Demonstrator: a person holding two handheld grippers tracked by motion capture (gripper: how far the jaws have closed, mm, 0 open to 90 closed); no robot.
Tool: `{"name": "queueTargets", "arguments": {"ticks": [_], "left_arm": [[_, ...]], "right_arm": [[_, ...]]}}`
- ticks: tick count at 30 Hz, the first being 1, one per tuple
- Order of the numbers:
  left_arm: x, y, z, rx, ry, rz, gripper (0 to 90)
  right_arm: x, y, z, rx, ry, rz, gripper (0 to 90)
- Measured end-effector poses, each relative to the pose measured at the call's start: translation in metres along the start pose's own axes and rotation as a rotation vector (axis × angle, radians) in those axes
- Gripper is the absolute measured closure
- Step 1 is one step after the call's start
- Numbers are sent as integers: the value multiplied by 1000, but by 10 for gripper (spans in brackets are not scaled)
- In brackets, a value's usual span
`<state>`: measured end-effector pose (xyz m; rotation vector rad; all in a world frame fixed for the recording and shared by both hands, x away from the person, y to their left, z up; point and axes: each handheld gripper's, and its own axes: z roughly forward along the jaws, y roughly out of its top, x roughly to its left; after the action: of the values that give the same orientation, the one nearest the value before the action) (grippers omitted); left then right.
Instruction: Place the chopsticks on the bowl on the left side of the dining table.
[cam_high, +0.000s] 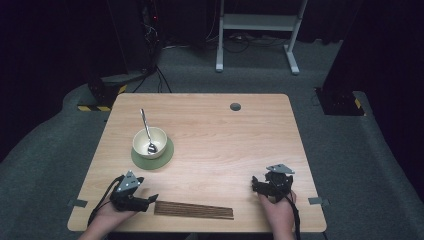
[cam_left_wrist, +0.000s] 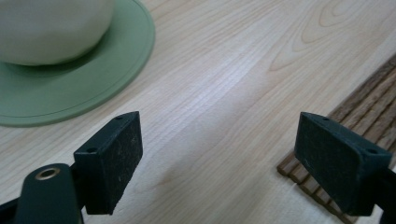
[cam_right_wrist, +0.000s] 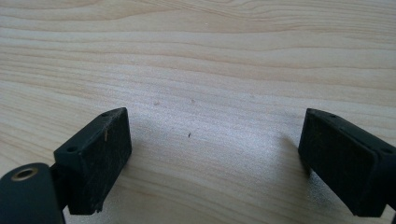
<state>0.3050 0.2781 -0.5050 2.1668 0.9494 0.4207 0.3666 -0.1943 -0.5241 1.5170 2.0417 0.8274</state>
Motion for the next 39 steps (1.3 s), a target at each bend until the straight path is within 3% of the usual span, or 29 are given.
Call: {"name": "queueTargets", "arguments": {"ticks": [6,11,16,22,28,39], "left_arm": [[-7,6,9,4,-38,-4,156],[-16,9,15,2,-59,26,209],[-21,10,18,-5,-115,66,307],[-20,11,22,-11,-149,58,373],[-22,12,25,-4,-166,67,372],[-25,12,29,12,-177,72,361]], "right_arm": [[-2,-1,-1,0,7,-5,97],[-2,-2,-6,0,-6,21,127],[3,-4,-11,-14,13,-1,128],[9,-4,-13,-30,7,-29,128],[8,-9,-11,-13,-9,-28,127],[6,-10,-10,-6,19,-21,121]]}}
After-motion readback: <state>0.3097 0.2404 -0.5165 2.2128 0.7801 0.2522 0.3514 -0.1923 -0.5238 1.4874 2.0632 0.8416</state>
